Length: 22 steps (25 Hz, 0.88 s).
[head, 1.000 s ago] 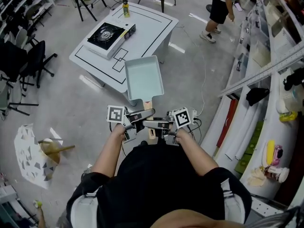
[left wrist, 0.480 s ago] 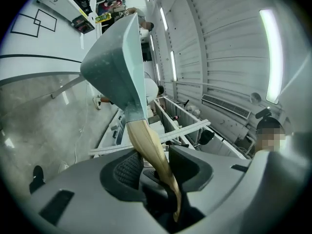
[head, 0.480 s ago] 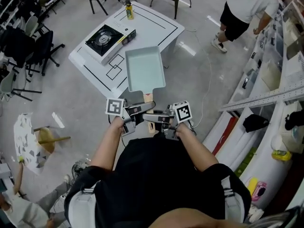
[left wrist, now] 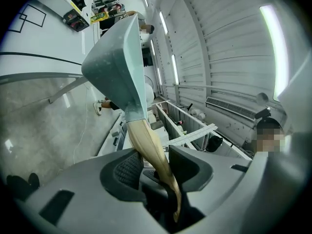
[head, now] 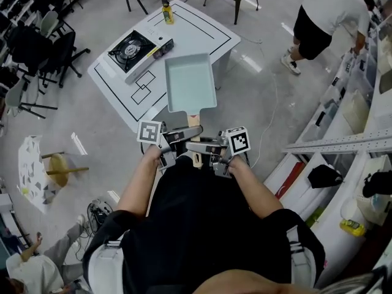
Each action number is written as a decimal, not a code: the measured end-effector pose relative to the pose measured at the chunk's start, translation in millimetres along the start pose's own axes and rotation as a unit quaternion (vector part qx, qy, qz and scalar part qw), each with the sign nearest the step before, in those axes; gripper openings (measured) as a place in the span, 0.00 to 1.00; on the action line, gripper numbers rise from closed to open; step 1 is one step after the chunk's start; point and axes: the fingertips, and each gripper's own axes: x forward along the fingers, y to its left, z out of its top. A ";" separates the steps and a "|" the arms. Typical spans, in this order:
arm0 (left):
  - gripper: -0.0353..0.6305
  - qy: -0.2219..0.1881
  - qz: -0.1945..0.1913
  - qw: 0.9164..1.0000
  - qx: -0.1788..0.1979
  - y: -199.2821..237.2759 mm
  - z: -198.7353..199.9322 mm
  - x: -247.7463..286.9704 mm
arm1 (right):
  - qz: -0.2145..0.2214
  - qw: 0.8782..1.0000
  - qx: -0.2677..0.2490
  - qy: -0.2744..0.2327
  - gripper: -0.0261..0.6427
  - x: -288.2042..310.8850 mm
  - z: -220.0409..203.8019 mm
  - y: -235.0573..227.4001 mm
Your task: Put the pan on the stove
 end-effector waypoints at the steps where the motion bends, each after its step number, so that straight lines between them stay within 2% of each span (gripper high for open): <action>1: 0.30 0.000 0.002 1.000 0.001 1.1 2.1 3.8 | 0.001 1.000 -0.001 0.000 0.25 -3.6 3.0 -0.4; 9: 0.30 -0.003 0.008 1.000 0.011 10.7 28.4 21.4 | 0.000 1.000 0.000 0.005 0.25 -16.9 31.4 -11.4; 13: 0.30 -0.012 0.010 1.000 -0.019 15.5 47.6 25.0 | 0.000 1.000 0.002 0.010 0.25 -15.3 52.6 -18.5; 16: 0.30 -0.010 0.009 1.000 0.005 17.8 70.5 25.2 | 0.007 1.000 0.017 0.007 0.25 -10.6 71.5 -23.0; 20: 0.30 -0.016 0.008 1.000 0.019 24.7 103.8 22.7 | 0.001 1.000 -0.005 0.027 0.25 -2.8 100.4 -35.5; 22: 0.30 -0.023 0.005 0.999 0.028 28.1 121.8 21.3 | 0.006 1.000 0.014 0.028 0.25 1.5 115.0 -41.4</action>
